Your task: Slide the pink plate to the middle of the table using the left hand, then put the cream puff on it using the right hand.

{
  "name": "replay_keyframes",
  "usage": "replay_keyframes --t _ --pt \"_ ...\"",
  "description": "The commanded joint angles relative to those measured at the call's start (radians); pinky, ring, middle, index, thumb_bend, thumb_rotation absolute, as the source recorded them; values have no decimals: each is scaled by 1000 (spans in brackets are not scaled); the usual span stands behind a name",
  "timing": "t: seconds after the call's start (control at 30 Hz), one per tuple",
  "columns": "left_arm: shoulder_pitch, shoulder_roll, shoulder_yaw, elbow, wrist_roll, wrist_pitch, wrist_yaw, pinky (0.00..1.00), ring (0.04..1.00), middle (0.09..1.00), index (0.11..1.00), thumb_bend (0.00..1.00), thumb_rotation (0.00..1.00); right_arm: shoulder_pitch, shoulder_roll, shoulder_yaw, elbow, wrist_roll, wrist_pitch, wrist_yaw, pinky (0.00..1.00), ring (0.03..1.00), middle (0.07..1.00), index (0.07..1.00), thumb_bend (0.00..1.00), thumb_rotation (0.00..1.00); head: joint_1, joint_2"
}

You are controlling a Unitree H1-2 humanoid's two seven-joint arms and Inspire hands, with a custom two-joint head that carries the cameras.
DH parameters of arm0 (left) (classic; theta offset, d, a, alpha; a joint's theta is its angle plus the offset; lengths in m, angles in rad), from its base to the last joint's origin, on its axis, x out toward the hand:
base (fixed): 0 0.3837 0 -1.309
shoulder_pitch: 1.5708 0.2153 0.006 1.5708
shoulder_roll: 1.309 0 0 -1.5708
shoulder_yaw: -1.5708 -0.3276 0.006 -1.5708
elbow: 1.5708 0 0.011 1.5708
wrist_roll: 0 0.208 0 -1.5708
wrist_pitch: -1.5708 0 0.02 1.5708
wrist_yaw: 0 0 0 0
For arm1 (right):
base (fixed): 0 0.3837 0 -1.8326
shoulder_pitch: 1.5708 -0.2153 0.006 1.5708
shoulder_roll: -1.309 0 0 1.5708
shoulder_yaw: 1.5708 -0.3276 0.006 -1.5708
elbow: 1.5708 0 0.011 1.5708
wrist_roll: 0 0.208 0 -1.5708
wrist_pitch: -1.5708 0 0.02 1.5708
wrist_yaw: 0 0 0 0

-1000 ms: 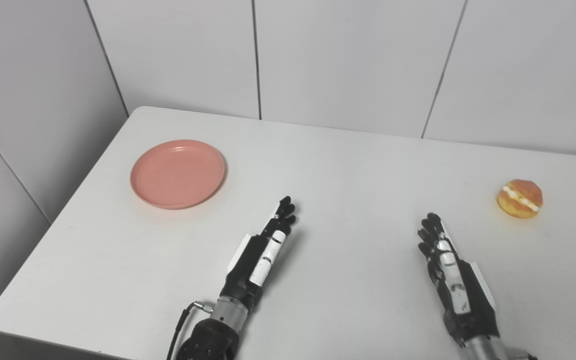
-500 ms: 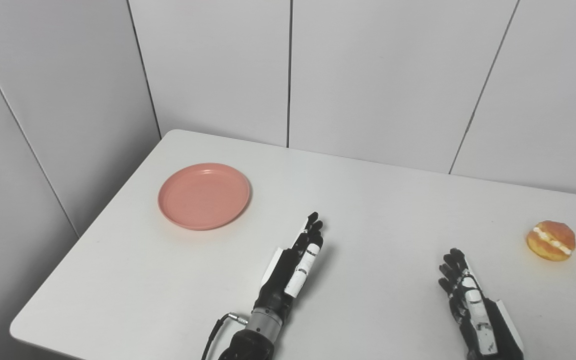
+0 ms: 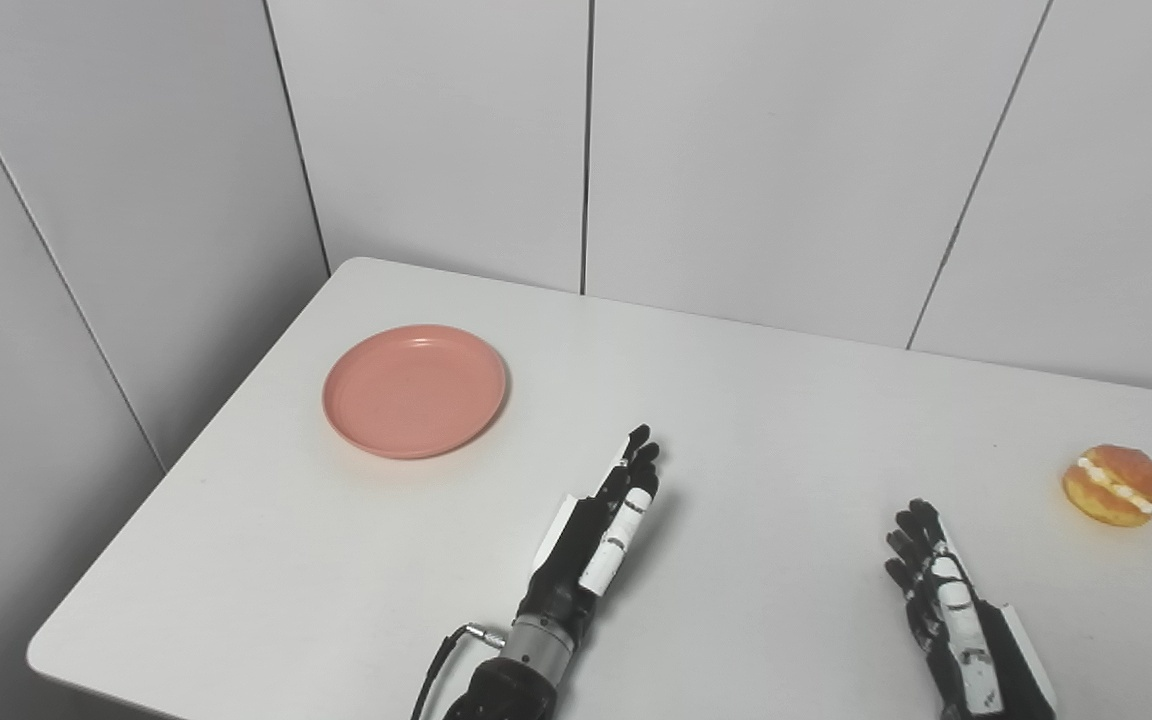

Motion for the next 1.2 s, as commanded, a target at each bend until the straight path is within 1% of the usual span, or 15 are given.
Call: replay_keyframes --t 0.0,0.07,0.13,0.33,0.6,0.63,0.77,0.93,1.03,1.17 --pt "61 12 -1 43 -15 26 -16 975 972 979 970 464 1000 10 11 3 -8 1 27 -6 1000 1000 1000 1000 281 1000 0 1" --pt "59 19 -1 28 -24 37 -23 979 974 981 972 465 1000 9 15 4 -6 -2 23 -8 1000 1000 1000 1000 277 1000 0 3" --pt "54 28 -5 6 -34 57 -33 979 973 980 973 464 1000 8 17 5 -9 -1 33 -9 1000 1000 1000 1000 278 1000 -1 4" --pt "22 84 -32 -82 -44 177 -96 963 968 976 971 448 1000 2 26 10 -6 -3 33 -13 1000 1000 1000 1000 282 1000 -3 13" --pt "-30 114 -18 -172 -74 231 -121 957 959 970 959 406 1000 -1 34 15 -3 -16 21 -22 1000 1000 1000 1000 283 1000 -11 16" --pt "-37 118 -16 -179 -75 233 -124 953 956 968 961 432 1000 0 35 15 -5 -15 23 -22 1000 1000 1000 1000 282 1000 -11 16" --pt "-71 141 -3 -212 -86 255 -142 970 961 970 963 484 1000 -1 34 14 1 -18 9 -21 1000 1000 1000 1000 279 1000 -13 16" --pt "-134 176 41 -264 -140 281 -171 968 950 969 965 498 1000 -2 33 9 5 -7 14 -18 1000 1000 1000 1000 290 1000 -5 17" --pt "-157 182 70 -288 -175 293 -170 966 958 971 962 491 1000 -2 32 9 1 -5 23 -18 1000 1000 1000 1000 303 1000 -2 20" --pt "-192 200 108 -331 -175 316 -149 954 939 949 944 483 1000 -3 29 9 1 -4 25 -17 1000 1000 1000 1000 296 1000 -1 22"
